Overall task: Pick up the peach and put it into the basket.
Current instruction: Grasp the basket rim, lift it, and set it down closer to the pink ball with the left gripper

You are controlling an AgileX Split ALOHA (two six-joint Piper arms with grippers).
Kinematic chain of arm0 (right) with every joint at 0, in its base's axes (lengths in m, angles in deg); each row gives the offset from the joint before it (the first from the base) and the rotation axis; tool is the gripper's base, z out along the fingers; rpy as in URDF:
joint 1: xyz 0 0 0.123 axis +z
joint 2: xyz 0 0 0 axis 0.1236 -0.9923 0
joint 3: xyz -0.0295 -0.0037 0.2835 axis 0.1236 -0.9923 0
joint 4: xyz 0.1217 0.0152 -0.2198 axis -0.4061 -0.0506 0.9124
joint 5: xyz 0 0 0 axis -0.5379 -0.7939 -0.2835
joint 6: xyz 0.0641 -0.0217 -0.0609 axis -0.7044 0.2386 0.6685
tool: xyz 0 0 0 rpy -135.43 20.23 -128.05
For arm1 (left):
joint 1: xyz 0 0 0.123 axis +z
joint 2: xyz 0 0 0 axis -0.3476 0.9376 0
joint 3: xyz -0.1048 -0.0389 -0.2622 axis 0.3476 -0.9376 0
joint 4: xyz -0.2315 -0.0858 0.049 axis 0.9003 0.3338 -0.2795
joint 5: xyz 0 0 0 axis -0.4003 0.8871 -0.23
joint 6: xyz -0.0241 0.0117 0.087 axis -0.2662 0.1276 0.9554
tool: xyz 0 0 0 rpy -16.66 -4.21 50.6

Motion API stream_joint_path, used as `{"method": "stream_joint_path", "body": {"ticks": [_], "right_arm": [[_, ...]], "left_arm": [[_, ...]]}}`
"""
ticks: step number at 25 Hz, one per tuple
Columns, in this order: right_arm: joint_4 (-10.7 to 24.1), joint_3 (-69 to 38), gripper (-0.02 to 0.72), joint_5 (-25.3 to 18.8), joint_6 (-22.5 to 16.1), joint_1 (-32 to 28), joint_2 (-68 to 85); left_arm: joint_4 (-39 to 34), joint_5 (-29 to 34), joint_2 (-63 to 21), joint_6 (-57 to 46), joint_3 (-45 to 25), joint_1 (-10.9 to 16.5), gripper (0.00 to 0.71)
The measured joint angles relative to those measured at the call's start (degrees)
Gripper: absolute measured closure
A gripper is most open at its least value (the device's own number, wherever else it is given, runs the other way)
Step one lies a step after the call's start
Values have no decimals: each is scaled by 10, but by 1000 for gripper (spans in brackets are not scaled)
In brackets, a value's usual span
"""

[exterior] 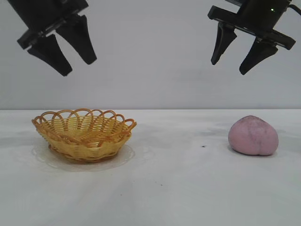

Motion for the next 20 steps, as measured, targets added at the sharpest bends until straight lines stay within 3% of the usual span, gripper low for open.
{"method": "stream_joint_path", "body": {"ticks": [3,8,20], "right_arm": [[0,0,286,-2,0,0,0],[0,0,286,-8,0,0,0],[0,0,286,-15,14,0,0]], "left_arm": [[-44,34,33,0,23,-13,232],[-75,39,77,0,53,-33,232],[-85,52,175,-10,111,-36,232]]}}
